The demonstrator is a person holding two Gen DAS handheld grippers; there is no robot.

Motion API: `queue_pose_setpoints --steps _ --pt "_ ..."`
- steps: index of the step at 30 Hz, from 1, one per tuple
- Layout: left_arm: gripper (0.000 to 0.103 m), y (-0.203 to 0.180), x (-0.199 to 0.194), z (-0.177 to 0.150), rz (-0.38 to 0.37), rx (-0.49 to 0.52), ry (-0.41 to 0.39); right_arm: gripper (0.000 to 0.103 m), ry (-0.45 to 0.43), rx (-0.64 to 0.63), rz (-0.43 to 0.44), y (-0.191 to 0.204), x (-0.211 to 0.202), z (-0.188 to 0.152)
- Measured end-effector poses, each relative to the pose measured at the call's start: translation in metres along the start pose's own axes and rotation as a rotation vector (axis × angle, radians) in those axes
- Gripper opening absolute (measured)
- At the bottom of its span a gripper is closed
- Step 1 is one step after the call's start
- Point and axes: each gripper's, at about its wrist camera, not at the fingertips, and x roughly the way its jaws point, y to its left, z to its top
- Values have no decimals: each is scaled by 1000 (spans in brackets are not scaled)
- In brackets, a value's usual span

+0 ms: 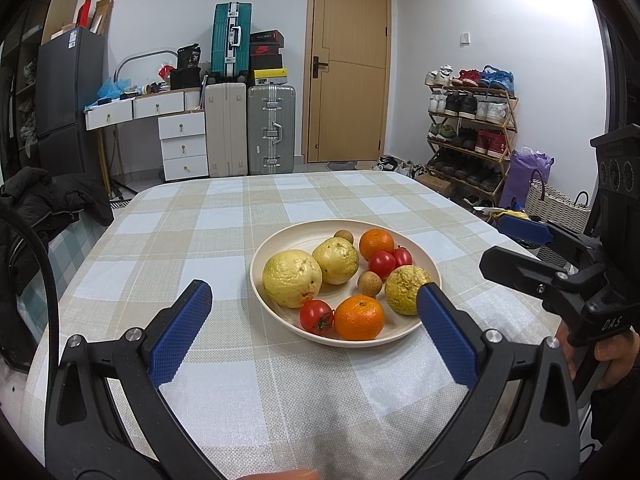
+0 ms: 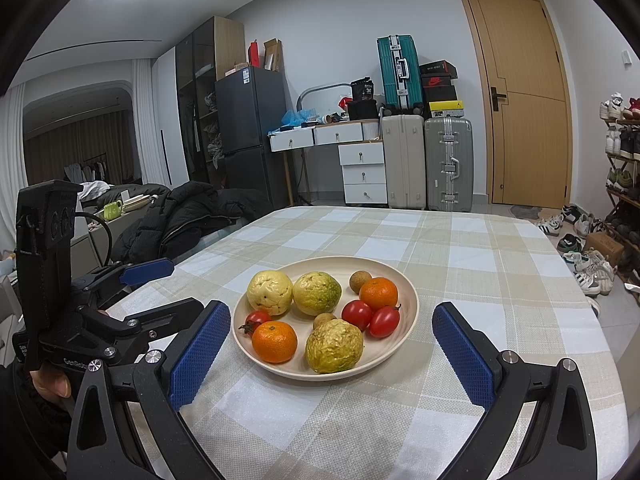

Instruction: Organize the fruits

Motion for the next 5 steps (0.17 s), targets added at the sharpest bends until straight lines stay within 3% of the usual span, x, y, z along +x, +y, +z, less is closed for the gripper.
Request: queue_pose_setpoints --steps 5 --pt "102 0 0 0 0 0 2 103 0 -1 0 0 0 0"
